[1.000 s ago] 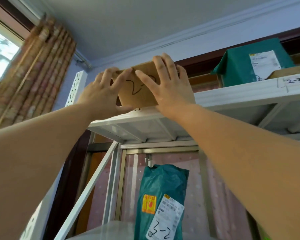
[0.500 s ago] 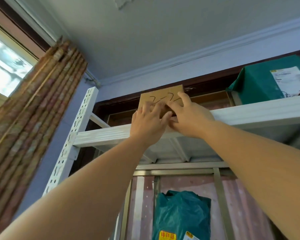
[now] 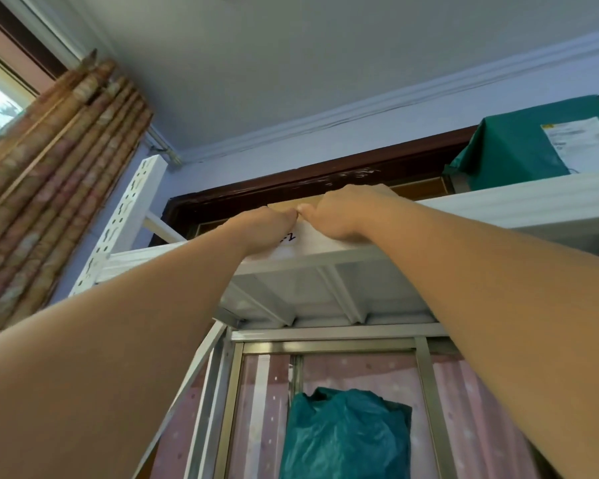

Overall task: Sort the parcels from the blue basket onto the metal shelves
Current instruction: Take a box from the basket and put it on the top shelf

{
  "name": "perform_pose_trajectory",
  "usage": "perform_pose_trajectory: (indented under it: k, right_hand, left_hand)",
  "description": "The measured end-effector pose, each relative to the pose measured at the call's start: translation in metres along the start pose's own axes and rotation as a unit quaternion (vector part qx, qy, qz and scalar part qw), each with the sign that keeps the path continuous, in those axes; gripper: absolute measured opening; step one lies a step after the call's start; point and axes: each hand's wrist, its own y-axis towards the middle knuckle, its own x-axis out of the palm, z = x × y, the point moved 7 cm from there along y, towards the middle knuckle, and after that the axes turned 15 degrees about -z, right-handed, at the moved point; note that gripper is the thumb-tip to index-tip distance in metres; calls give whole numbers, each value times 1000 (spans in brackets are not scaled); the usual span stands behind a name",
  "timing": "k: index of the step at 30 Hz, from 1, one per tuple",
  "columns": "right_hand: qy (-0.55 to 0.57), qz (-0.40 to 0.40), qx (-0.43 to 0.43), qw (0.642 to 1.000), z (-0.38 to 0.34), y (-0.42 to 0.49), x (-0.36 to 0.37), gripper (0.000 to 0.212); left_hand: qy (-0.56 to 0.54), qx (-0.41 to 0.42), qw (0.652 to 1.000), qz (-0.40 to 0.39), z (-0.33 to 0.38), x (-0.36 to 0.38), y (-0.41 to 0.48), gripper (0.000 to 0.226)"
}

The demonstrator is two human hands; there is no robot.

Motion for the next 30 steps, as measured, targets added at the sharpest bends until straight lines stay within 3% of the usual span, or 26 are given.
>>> perform_pose_trajectory:
  k: [4,7,10,12,16,20,24,27,30]
  right_hand:
    - [105,-119,-60,986,-11,5,2,55]
    - [120,-129,-52,983,-11,2,2,56]
    - [44,14,18,999,-2,-2,-1,52]
    - [28,128,50,990,-4,-12,-4,40]
    - [17,182,12,983,-23,-24,10,25]
    - [-6,227,-73,971,-38,-52,25,34]
    - [-16,162,-158,974,-54,-81,38,32]
    - [41,79,-200,976,-56,-96,43,34]
    - [57,44,-241,968,-54,-116,39,28]
  left_hand:
    - [-50,52,995,-70,2,2,7,49]
    - [-95,51,987,-116,0,5,9,46]
    - [-71,46,991,-100,2,4,4,42]
    - [1,25,1000,5,-3,-1,-3,34]
    - [3,63,980,187,-12,4,-34,41]
    - [103,103,974,173,-5,13,-74,36]
    - [296,67,946,116,1,19,-111,37]
    - [347,49,935,52,6,26,-135,28]
    - [370,31,928,14,14,31,-157,25]
